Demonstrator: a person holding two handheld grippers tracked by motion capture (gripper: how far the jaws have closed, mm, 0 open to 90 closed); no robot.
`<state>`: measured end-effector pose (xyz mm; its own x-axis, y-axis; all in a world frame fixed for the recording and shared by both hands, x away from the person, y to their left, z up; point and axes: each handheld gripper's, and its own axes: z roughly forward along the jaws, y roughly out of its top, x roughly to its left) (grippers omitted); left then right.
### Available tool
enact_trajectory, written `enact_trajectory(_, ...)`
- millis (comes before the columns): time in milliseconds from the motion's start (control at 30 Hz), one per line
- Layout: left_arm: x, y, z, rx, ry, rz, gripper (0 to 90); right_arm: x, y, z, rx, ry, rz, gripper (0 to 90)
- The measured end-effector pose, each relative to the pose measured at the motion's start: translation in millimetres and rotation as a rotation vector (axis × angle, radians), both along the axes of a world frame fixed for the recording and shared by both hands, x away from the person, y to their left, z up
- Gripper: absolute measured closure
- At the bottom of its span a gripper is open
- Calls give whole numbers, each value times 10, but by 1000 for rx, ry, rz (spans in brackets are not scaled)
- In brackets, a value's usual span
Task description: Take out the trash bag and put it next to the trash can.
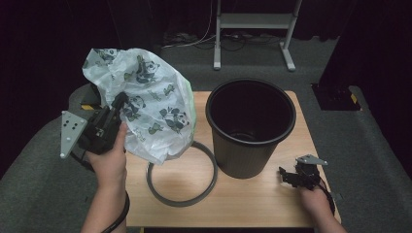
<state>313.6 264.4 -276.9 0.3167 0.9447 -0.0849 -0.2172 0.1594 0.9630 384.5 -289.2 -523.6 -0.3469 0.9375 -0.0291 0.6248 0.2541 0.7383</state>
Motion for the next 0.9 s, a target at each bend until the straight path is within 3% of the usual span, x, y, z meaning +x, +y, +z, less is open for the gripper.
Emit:
enact_trajectory(567,196,66,-237,-17,88,34,895,5,2,-2,5,3,10,190)
enact_trajectory(900,442,-2,-318,-9,154,50,894,12,0,-2,8,6,17,190)
